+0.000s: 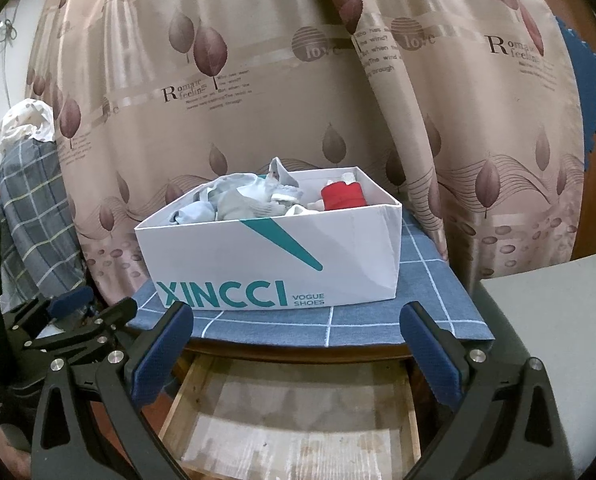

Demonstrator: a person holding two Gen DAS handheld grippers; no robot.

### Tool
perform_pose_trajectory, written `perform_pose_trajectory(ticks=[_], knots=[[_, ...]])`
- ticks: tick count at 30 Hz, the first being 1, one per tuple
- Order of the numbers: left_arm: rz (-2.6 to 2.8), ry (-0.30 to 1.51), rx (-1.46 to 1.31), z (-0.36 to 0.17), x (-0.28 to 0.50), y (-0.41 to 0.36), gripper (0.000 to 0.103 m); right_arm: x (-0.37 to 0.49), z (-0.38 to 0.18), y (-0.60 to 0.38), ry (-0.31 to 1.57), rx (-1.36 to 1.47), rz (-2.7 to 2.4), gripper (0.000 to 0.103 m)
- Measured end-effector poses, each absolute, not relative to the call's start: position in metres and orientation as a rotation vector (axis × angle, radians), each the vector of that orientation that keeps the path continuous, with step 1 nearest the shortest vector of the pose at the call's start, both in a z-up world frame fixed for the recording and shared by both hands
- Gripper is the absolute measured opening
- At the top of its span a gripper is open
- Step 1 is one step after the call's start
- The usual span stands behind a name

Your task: Take underwear out of drawer

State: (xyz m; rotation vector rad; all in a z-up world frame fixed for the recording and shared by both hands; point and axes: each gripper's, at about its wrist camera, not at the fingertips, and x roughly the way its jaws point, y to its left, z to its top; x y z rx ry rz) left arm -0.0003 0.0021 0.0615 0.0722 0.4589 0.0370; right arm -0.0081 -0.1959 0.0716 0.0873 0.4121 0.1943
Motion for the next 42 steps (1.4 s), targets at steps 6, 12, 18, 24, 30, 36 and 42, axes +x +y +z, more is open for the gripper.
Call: perform_pose_trajectory(ticks=[6,12,18,24,30,36,42], knots=[[0.041,0.42,0.1,0.066,-0.007,0.0,0.068,-0.008,0.072,-0.195,0.413,0.086,0.196,0.103],[0.032,0.422,0.109,0.066,-0.007,-0.002,0.068,-0.009,0.071,-0.195,0.416,0.083,0.202,0.103],[0.029,0.401,0.124,0.069,-0.011,-0.005,0.068,-0.008,0.07,-0.194,0.419,0.076,0.208,0.103],[0.025,0.38,0.167,0.075,-0.017,-0.012,0.069,-0.007,0.071,-0.195,0.417,0.08,0.212,0.103],[-0.002,0.377,0.205,0.078,-0.021,-0.019,0.072,-0.007,0.071,-0.196,0.417,0.081,0.213,0.103],[0.024,0.422,0.226,0.084,-0.018,-0.02,0.078,-0.008,0.071,-0.197,0.417,0.085,0.217,0.103],[0.11,0.398,0.294,0.092,-0.025,-0.022,0.078,-0.007,0.071,-0.197,0.417,0.082,0.215,0.103]])
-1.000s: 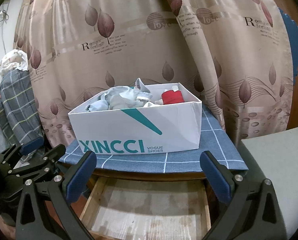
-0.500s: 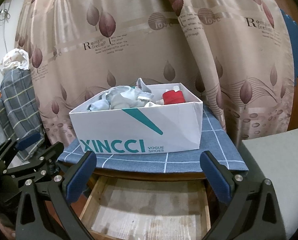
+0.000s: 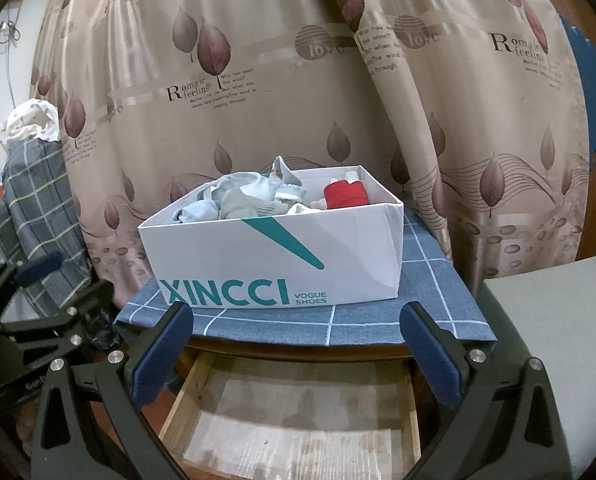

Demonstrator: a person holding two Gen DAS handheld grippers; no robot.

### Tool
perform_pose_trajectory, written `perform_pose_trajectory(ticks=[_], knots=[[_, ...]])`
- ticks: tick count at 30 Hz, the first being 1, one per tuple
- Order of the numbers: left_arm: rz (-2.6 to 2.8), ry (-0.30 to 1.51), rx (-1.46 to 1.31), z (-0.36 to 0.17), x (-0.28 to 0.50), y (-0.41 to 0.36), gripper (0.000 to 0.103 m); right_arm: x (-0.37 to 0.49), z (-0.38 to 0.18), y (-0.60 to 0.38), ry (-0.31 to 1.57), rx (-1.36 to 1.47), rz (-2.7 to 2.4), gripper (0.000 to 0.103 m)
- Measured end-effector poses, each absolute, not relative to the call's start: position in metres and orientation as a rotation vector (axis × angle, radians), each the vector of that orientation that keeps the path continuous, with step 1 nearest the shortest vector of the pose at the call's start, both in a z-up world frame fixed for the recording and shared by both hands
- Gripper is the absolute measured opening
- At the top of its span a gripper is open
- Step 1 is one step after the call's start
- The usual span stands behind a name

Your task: Take underwear out of drawer

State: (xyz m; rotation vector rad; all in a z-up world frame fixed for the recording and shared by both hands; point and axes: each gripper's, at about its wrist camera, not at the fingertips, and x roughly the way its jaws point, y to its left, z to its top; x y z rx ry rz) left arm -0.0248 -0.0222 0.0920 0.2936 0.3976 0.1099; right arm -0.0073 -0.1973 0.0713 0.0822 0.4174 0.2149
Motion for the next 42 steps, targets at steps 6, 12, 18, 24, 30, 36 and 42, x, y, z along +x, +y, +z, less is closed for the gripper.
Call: perform_pose_trajectory(ticks=[6,12,18,24,30,36,42], knots=[[0.008,0.409,0.274,0.099,-0.033,-0.031,0.078,-0.007,0.071,-0.198,0.418,0.085,0.215,0.103],[-0.041,0.423,0.163,0.112,-0.035,-0.029,0.078,-0.008,0.071,-0.202,0.417,0.092,0.214,0.103],[-0.076,0.373,0.136,0.13,-0.043,-0.03,0.078,-0.009,0.072,-0.206,0.411,0.105,0.217,0.103],[-0.127,0.394,0.08,0.131,-0.042,-0.026,0.078,-0.008,0.072,-0.212,0.41,0.124,0.214,0.103],[-0.171,0.443,0.055,0.125,-0.037,-0.024,0.078,-0.008,0.073,-0.214,0.412,0.125,0.215,0.103],[-0.191,0.461,0.064,0.123,-0.035,-0.025,0.078,-0.008,0.073,-0.214,0.413,0.126,0.214,0.103],[-0.188,0.47,0.049,0.121,-0.034,-0.024,0.078,-0.007,0.072,-0.217,0.412,0.133,0.214,0.103]])
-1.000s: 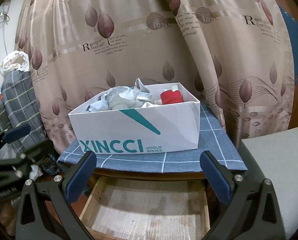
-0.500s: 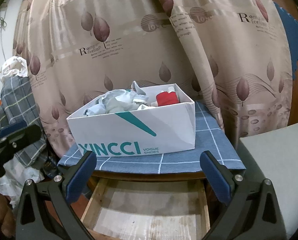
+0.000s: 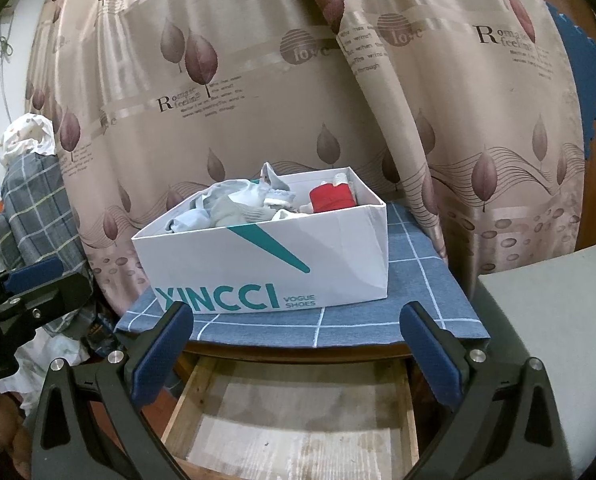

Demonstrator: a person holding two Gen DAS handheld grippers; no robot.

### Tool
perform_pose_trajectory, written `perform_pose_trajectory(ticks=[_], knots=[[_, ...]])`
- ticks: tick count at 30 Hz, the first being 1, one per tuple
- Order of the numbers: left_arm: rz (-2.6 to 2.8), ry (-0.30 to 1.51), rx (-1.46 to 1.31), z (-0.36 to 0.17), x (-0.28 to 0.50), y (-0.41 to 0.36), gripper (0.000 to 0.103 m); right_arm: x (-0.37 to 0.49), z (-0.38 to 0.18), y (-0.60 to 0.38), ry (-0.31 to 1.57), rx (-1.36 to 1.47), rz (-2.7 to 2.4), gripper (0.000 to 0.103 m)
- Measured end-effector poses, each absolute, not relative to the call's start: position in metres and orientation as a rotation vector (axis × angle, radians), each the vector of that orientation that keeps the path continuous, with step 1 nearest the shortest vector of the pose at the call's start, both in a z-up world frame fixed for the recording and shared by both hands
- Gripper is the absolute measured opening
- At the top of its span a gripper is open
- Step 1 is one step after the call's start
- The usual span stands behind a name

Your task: Take underwear out of drawer

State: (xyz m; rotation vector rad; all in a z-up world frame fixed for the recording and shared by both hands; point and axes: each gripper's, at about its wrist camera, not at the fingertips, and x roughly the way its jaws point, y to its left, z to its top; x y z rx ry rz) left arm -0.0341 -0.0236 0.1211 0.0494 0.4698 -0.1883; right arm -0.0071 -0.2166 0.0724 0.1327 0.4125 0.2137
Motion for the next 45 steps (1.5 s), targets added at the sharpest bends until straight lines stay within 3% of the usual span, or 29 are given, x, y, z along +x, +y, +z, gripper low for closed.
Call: perform_pose_trajectory(ticks=[17,28,45], knots=[[-0.081,0.4,-0.027,0.114,-0.031,-0.006,0.078,-0.007,0.073,-0.22,0.413,0.137,0.214,0.103],[-0.024,0.492,0.02,0.095,-0.011,-0.002,0.078,-0.007,0.072,-0.22,0.42,0.129,0.22,0.103],[-0.066,0.441,-0.039,0.114,-0.014,0.013,0.079,-0.007,0.07,-0.216,0.427,0.114,0.234,0.103]])
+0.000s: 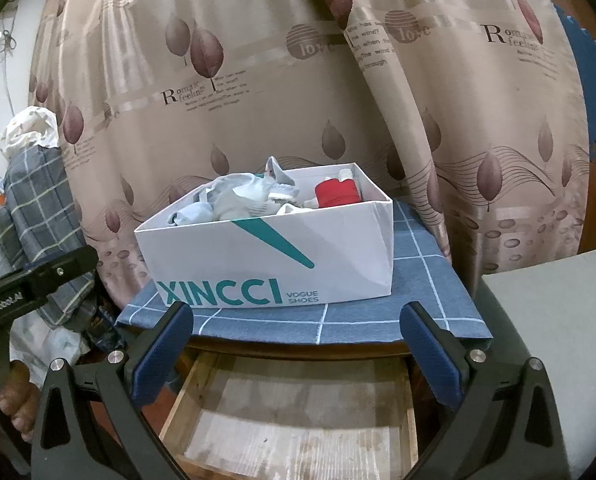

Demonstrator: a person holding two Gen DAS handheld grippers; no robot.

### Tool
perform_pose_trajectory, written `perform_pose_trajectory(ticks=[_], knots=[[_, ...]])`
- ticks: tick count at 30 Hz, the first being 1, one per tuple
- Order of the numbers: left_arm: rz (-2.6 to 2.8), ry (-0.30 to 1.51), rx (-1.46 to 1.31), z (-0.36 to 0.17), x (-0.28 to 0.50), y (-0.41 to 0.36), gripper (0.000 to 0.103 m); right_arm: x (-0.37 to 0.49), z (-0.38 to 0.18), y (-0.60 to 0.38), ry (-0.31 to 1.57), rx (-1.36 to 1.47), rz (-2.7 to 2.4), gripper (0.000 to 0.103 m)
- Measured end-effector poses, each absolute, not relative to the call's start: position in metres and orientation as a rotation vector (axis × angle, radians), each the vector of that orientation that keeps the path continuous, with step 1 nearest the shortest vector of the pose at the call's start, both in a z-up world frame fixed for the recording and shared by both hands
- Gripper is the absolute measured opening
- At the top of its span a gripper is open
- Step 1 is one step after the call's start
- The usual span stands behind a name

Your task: Take underwear out of drawer

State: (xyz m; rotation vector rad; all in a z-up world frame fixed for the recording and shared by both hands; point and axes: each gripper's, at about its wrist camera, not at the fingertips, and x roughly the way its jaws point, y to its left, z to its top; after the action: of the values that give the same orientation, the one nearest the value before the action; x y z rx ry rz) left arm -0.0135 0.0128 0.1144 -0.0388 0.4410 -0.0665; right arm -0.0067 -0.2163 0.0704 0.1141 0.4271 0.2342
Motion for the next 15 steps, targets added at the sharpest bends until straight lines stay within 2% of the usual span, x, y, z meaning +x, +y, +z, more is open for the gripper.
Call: perform_pose_trajectory(ticks=[4,10,15], knots=[[-0.105,0.489,-0.025,0.115,-0.007,0.008,0.079,-0.006,0.071,-0.216,0.427,0.113,0.233,0.103],[-0.079,0.42,-0.033,0.111,-0.014,0.01,0.081,-0.006,0.071,-0.216,0.428,0.113,0.233,0.103],[-0.076,0.476,-0.053,0.102,-0.005,0.014,0.081,-0.006,0.071,-0.216,0.429,0.11,0.234,0.103]])
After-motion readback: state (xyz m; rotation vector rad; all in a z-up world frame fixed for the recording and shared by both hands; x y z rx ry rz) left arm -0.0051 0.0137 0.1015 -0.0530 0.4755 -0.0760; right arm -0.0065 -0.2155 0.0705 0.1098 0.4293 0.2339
